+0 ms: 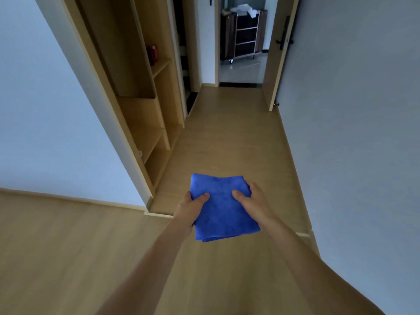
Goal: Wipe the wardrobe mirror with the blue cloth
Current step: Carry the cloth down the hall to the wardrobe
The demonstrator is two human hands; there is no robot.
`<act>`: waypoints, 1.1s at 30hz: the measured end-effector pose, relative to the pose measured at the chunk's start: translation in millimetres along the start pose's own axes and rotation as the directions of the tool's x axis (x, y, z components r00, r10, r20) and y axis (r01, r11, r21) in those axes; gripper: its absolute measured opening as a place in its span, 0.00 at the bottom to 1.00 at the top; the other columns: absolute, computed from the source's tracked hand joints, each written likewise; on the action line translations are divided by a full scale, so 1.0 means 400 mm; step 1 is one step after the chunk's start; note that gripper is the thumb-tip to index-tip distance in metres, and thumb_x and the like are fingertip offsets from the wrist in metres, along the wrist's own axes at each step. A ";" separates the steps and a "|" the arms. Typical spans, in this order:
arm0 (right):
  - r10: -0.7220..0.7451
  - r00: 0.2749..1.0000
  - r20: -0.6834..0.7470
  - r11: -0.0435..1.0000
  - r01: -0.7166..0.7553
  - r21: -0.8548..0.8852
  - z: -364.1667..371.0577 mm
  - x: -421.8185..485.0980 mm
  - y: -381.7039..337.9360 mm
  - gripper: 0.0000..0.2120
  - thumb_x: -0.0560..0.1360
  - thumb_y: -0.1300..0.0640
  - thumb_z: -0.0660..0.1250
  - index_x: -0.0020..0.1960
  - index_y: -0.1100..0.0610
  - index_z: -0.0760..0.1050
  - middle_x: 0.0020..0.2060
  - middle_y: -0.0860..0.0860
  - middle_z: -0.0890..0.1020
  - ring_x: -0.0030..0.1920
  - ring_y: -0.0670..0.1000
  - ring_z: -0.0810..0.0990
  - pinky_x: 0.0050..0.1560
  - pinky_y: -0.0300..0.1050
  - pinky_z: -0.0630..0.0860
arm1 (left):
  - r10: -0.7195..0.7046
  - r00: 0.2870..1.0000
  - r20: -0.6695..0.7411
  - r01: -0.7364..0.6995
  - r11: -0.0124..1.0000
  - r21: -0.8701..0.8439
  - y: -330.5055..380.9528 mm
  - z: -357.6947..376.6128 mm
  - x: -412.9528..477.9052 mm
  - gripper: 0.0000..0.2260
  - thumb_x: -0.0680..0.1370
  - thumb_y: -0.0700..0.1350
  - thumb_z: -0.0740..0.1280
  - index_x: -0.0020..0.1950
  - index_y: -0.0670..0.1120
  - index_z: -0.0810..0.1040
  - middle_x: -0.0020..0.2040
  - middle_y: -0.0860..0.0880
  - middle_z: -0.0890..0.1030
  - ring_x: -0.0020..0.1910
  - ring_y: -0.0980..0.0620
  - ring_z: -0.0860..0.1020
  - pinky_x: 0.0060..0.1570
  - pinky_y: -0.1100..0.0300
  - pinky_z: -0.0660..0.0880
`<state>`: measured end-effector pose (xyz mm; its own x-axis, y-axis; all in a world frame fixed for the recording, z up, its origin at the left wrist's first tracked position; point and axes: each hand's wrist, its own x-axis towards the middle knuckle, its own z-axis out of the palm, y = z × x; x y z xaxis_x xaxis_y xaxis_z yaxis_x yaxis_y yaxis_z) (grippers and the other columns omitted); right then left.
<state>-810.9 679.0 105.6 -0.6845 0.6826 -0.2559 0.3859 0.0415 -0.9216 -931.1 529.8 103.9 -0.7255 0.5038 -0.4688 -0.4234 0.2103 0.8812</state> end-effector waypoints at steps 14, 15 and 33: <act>0.026 0.998 0.057 1.000 -0.027 0.010 -0.005 0.455 -0.070 0.19 0.80 0.47 0.67 0.69 0.49 0.70 0.53 0.38 0.79 0.52 0.41 0.80 0.45 0.37 0.75 | -0.008 1.000 -0.012 0.006 0.987 -0.160 0.183 0.057 0.360 0.10 0.78 0.50 0.73 0.58 0.58 0.78 0.56 0.52 0.85 0.54 0.48 0.84 0.51 0.50 0.82; 0.038 0.998 0.054 0.999 -0.038 0.005 -0.001 0.494 -0.077 0.19 0.80 0.47 0.67 0.69 0.49 0.70 0.53 0.38 0.79 0.51 0.40 0.80 0.43 0.36 0.75 | -0.010 1.000 0.000 0.010 0.985 -0.171 0.197 0.057 0.399 0.10 0.78 0.50 0.73 0.59 0.58 0.78 0.56 0.52 0.85 0.54 0.48 0.84 0.50 0.51 0.82; 0.186 0.959 0.215 0.982 -0.190 -0.002 0.238 1.070 -0.317 0.26 0.80 0.34 0.59 0.66 0.52 0.75 0.58 0.47 0.83 0.57 0.49 0.82 0.62 0.52 0.78 | 0.028 1.000 0.010 -0.024 0.967 -0.253 0.550 -0.091 0.947 0.07 0.80 0.49 0.71 0.57 0.56 0.79 0.56 0.51 0.86 0.56 0.46 0.84 0.54 0.47 0.83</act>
<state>-1211.5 896.5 85.2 -0.7172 0.5057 -0.4794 0.5102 -0.0876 -0.8556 -1318.6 736.6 118.0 -0.7313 0.5181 -0.4436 -0.5292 -0.0207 0.8482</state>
